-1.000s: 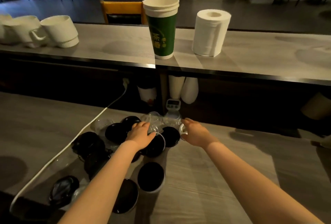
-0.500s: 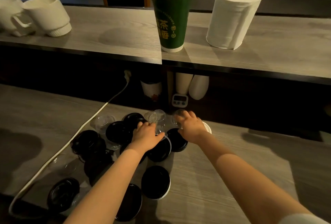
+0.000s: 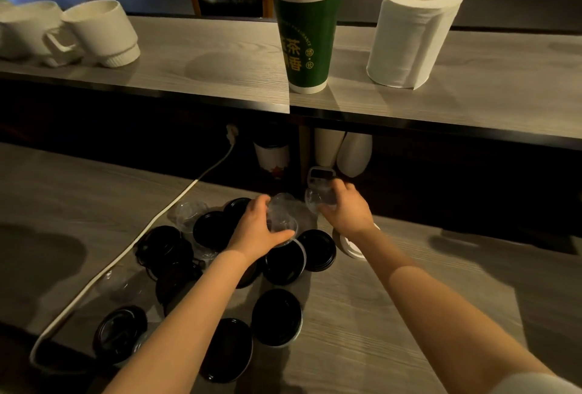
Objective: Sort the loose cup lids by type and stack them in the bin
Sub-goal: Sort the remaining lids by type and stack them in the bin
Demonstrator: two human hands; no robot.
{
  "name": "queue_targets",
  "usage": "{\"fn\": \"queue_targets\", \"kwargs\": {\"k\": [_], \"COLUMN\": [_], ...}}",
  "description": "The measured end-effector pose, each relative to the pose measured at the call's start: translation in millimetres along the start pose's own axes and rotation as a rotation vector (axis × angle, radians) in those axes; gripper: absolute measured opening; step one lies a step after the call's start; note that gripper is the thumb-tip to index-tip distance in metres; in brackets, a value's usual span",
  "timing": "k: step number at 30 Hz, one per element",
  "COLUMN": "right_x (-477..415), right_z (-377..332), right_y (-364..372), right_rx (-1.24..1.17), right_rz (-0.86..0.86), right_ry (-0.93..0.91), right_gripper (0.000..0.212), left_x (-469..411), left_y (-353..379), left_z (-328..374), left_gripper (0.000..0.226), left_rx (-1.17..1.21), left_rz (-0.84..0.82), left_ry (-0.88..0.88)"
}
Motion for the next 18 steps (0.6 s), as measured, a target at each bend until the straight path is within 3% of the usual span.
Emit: {"fn": "queue_targets", "kwargs": {"k": [3,5,10,16,18], "right_x": [18.9,31.2,42.8,62.8,68.9], "right_z": [-18.4,-31.9,-51.5,-67.3,-69.4], "right_y": [-19.7,-27.9,-25.3,-28.6,-31.1], "right_rx": [-0.426,-0.678,-0.645,-1.134,-1.170], "right_rz": [0.169,0.125,-0.177,-0.291,-0.275], "right_ry": [-0.022,-0.056,-0.101,0.064,0.078], "right_gripper": [0.037,0.029,0.028,0.020,0.020], "left_x": [7.3,13.2,32.0,47.9,53.6], "left_y": [-1.3,-3.6,-12.9,-28.6,-33.0], "left_z": [2.5,7.3,19.9,29.3,33.4], "left_gripper": [0.084,0.088,0.101,0.099,0.090], "left_rx": [0.046,0.077,0.135,0.180,0.278], "left_rz": [0.027,0.046,0.053,0.071,0.022], "left_ry": [0.005,0.017,0.136,0.242,0.273]}}
Point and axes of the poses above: each hand's wrist, its own x-axis away from the middle knuckle, its own y-axis out of the palm, z = x × y, the point moved 3 cm from there along -x, towards the middle knuckle, and after that the axes turned 4 degrees about z, right-handed, at the moved point
